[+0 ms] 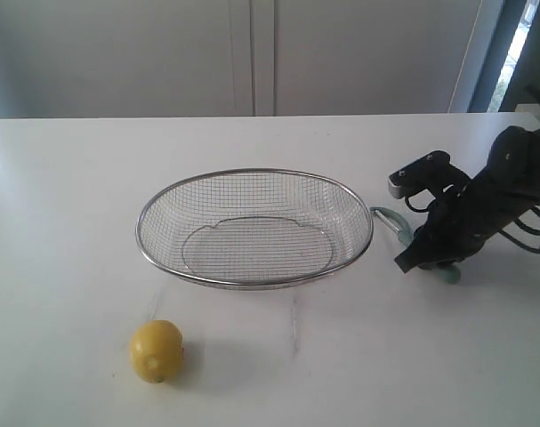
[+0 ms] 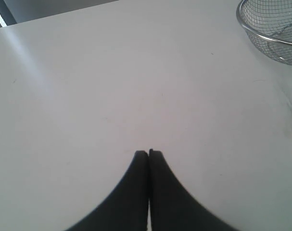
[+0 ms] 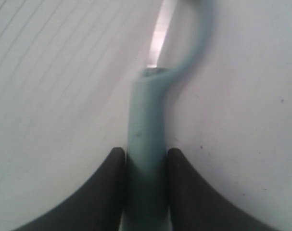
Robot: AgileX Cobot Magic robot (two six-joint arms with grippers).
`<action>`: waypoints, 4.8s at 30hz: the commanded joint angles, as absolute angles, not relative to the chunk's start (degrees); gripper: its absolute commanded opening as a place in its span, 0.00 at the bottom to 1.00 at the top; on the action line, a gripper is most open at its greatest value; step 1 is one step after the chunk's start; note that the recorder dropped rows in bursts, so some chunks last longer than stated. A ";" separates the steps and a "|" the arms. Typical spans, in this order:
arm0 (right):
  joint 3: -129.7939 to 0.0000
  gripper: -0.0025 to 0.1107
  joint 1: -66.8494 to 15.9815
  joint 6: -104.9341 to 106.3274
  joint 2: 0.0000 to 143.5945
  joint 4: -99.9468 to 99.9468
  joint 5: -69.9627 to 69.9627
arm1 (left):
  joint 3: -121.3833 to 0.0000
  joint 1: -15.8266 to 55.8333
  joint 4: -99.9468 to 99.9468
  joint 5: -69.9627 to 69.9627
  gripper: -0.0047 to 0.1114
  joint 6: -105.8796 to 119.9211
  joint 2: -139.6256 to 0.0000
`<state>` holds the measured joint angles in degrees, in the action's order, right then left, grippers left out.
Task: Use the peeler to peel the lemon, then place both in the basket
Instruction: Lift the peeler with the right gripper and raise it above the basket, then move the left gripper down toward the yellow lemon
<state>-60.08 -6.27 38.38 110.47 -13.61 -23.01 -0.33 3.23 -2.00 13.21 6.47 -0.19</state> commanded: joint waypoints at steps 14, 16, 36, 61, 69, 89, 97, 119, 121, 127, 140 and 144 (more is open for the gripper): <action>-59.93 0.02 -6.32 28.73 94.14 -13.42 -31.06 | 0.00 2.97 -2.10 12.86 0.04 6.43 0.00; -59.93 0.02 -6.32 25.09 91.12 -13.42 -34.17 | 0.00 2.97 -2.10 12.86 0.04 6.43 0.00; -55.25 0.02 -6.32 43.69 75.53 -50.23 -56.70 | 0.00 2.97 -2.10 12.86 0.04 6.43 0.00; -55.32 0.02 -6.32 45.34 71.31 -52.56 -57.61 | 0.00 2.97 0.52 9.26 0.04 7.87 0.00; -55.32 0.02 -6.32 45.34 71.31 -54.67 -57.98 | 0.00 2.97 0.52 -3.23 0.04 7.87 0.00; -55.32 0.02 -6.32 45.34 71.31 -55.61 -59.18 | -13.31 2.97 4.15 8.51 0.04 -33.20 -1.71; -55.32 0.02 -6.32 45.34 71.31 -56.01 -60.24 | -31.85 2.97 2.82 35.39 0.04 -10.23 -16.38; -55.32 0.02 -6.32 46.26 71.31 -56.01 -60.63 | -35.41 4.58 -58.17 53.31 0.04 36.50 -39.46; -55.32 0.02 -6.32 46.26 71.31 -56.01 -60.15 | -35.41 5.74 -58.04 52.09 0.04 36.29 -40.66; -55.32 0.02 -6.32 46.26 71.31 -56.01 -59.76 | -35.41 13.12 -50.14 44.83 0.04 31.75 -47.05; -55.32 0.02 -6.32 46.40 71.31 -56.01 -59.64 | -39.96 43.34 -31.22 20.85 0.04 10.96 -67.77; -55.32 0.02 -6.32 46.40 71.31 -56.01 -59.64 | -45.74 46.10 -12.53 24.60 0.04 -6.15 -74.42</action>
